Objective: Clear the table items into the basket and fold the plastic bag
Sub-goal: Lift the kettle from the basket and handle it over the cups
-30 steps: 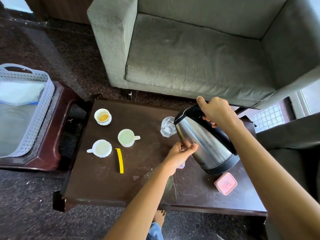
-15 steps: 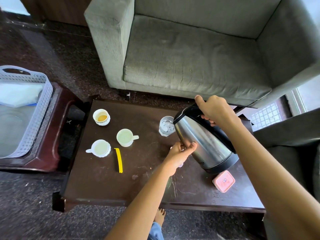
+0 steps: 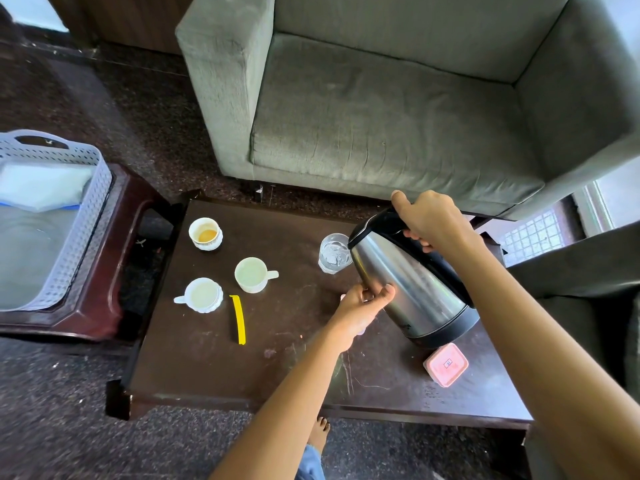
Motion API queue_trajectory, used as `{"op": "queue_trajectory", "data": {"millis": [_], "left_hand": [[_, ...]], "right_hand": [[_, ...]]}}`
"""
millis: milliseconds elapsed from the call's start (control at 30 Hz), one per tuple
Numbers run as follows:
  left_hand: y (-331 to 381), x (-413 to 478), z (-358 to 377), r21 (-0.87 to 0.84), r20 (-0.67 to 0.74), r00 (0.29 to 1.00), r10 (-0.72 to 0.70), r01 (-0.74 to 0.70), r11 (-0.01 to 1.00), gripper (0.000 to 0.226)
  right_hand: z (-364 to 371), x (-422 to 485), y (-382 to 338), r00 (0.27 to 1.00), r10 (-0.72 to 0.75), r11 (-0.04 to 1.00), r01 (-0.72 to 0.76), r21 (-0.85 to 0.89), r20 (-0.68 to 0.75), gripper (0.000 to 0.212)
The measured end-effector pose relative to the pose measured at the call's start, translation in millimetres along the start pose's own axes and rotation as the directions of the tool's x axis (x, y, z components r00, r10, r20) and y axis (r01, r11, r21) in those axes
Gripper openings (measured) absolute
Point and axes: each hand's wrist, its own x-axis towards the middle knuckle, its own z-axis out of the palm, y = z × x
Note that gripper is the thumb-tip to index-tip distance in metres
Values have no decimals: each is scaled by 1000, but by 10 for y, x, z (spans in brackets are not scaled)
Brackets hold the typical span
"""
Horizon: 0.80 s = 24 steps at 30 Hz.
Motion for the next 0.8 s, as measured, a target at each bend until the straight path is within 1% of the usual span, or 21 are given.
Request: {"op": "queue_trajectory", "data": {"millis": [133,400,800], "left_hand": [[13,-13,-3,-12,14,1000,2,-2,1000,40],[-12,-20,-10,6,10,1000,19,-19,1000,42],[-16,-28,-26,30,15,1000,-14,14,999,37]], "right_hand": [[-14,-14,-8,1000,-4,1000,4,-5,3,66],[-16,-49,12,1000,-9,1000,9,-10,-9,67],[33,-54,63,1000,-6,1000,6,20,-7,69]]}}
